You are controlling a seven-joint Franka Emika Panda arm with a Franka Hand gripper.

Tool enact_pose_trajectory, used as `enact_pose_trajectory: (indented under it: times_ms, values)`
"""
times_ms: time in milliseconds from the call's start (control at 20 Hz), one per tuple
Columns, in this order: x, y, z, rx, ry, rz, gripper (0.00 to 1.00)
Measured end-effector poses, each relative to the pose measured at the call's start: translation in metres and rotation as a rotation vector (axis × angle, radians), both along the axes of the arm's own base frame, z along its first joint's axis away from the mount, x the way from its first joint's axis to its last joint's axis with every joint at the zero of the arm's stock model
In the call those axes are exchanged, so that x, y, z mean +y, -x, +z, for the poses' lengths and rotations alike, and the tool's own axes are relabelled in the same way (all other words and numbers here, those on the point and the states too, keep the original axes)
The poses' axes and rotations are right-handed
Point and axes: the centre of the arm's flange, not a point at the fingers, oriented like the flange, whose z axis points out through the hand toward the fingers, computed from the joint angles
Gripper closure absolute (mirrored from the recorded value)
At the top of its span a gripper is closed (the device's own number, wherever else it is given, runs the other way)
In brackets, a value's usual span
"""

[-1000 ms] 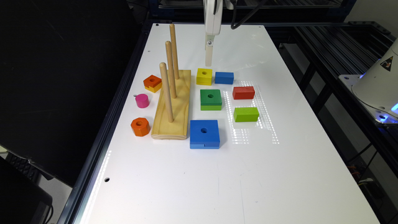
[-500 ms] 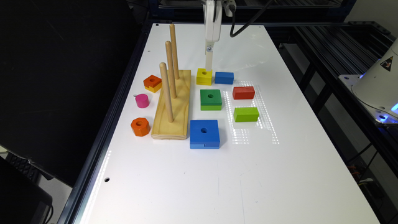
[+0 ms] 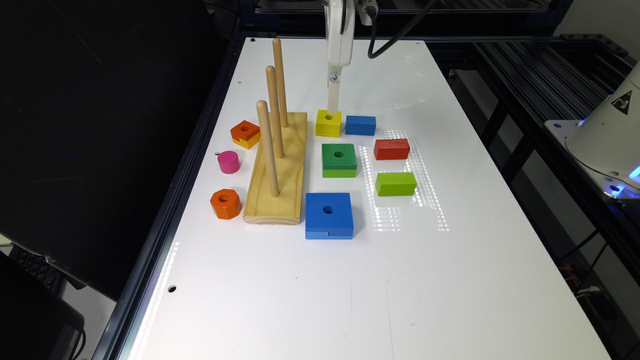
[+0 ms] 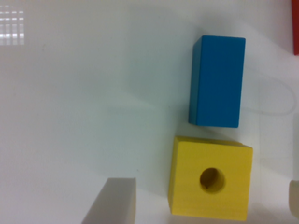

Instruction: Pick up yellow block.

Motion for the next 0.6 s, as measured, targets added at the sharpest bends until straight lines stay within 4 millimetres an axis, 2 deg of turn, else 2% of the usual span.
enact_pose_trajectory:
  times_ms: [150,350,600]
  values:
    - [0.0,-0.001,-0.004,0.004,-0.002,0.0,0.0]
    - [0.0,-0.003,-0.024,0.003,-0.005,-0.001,0.0]
    - [-0.001,-0.005,-0.025,0.0,-0.005,-0.001,0.0]
